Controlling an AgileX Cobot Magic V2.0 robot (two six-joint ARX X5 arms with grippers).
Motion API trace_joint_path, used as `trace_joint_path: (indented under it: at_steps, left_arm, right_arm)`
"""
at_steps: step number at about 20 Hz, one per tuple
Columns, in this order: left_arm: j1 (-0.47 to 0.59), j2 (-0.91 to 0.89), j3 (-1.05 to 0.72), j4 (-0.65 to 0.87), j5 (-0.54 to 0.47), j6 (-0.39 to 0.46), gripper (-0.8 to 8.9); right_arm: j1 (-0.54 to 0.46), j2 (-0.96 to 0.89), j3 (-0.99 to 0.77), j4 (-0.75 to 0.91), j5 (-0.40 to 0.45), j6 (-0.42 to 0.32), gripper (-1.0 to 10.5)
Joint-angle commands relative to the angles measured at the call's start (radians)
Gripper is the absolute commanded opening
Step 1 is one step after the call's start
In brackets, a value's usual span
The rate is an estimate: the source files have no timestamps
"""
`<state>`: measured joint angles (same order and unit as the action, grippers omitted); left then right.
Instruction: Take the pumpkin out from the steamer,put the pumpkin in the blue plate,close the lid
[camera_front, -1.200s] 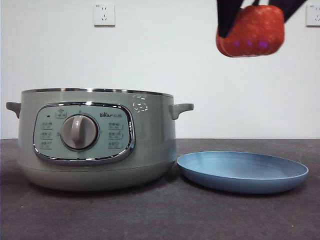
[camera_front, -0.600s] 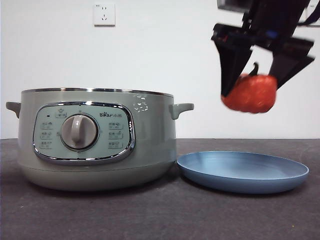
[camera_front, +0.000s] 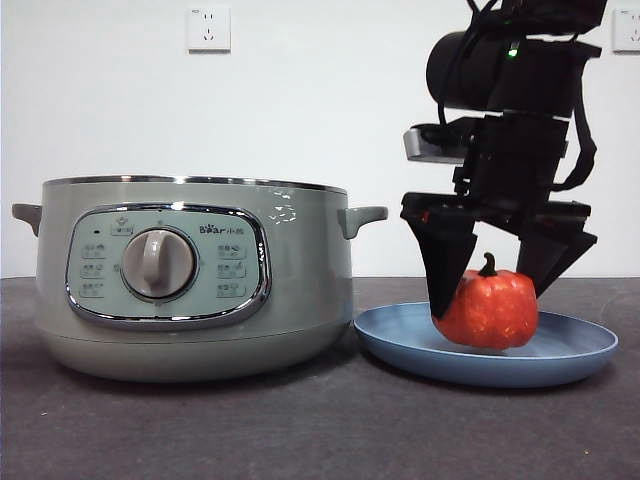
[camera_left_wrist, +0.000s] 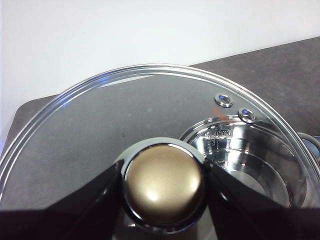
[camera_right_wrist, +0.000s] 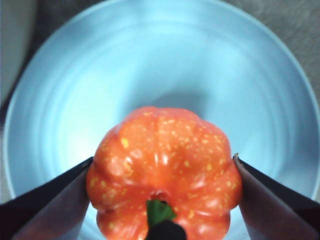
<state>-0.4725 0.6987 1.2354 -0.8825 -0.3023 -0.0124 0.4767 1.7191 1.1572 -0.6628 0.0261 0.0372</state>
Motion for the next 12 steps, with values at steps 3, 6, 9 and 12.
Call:
trace_joint_path:
  at_steps: [3,6,9,12]
  left_arm:
    - [0.0,-0.011,0.01,0.043,-0.003,-0.014,-0.09]
    - [0.0,-0.011,0.01,0.043,-0.003,-0.014,-0.09]
    - [0.0,-0.011,0.01,0.043,-0.003,-0.014,-0.09]
    - [0.0,-0.011,0.01,0.044,-0.003,-0.014,-0.09]
  right_arm:
    - [0.0,0.034,-0.007,0.005,0.0,-0.006,2.3]
    - [0.0,0.046,-0.007,0.001,-0.001,-0.006,4.3]
    - [0.0,0.046,-0.006,0.0,0.0,-0.005,5.1]
    - [0.0,0.042,-0.006,-0.005,0.0,-0.005,5.1]
